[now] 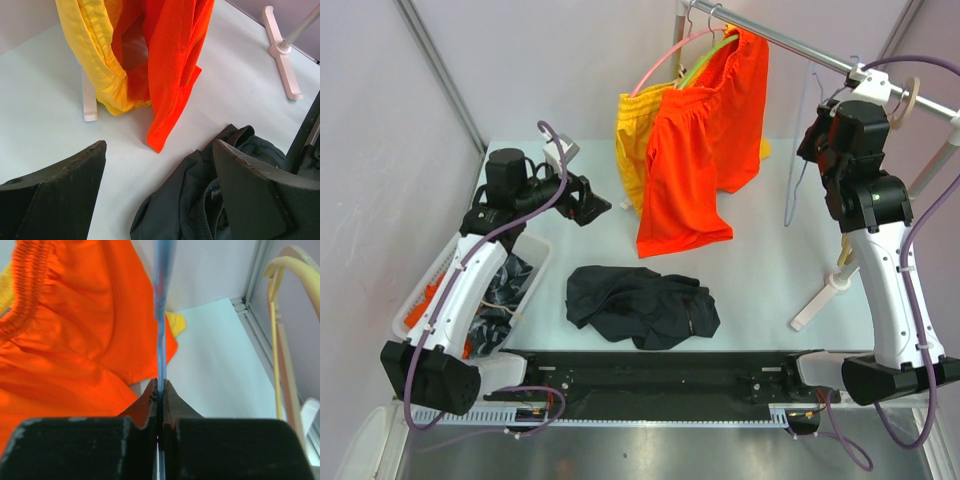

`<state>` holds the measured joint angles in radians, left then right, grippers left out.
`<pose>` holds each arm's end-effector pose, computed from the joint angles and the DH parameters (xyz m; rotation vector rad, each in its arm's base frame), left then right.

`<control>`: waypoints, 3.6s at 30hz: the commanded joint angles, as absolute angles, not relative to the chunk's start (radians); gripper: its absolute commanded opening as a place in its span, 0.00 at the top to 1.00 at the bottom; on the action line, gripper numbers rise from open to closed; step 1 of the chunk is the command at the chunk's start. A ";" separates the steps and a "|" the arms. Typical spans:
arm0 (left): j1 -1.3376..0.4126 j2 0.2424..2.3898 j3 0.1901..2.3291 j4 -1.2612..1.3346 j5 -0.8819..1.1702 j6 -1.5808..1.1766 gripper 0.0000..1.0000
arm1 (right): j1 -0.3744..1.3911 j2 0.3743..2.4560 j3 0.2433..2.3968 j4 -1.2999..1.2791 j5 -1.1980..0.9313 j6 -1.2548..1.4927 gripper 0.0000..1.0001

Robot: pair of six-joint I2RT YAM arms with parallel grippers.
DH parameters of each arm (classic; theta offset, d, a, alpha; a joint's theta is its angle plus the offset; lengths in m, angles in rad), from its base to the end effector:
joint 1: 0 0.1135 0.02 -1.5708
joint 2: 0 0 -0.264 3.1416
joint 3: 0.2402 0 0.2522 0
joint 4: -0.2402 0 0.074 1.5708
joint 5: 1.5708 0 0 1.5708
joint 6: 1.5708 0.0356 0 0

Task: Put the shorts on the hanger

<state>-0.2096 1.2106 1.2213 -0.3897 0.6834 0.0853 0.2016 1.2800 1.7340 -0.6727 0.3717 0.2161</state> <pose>0.2552 -0.0773 0.3856 0.7236 1.7903 -0.7454 0.2404 0.0359 0.5045 0.2774 1.7526 -0.0309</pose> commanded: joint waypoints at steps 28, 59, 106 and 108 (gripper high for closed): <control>-0.212 1.235 1.217 -0.728 0.681 0.443 0.02 | 0.299 0.930 1.592 -1.124 -0.535 -0.441 1.00; -0.466 0.752 0.663 -0.815 0.388 0.744 0.09 | 0.681 1.279 1.603 -1.301 -0.571 -0.939 1.00; -0.495 0.919 0.971 -0.776 0.252 0.468 1.00 | 0.730 1.353 1.575 -1.062 -0.479 -1.011 1.00; -0.494 0.919 0.965 -0.781 0.242 0.474 1.00 | 0.677 1.339 1.577 -1.039 -0.469 -0.956 1.00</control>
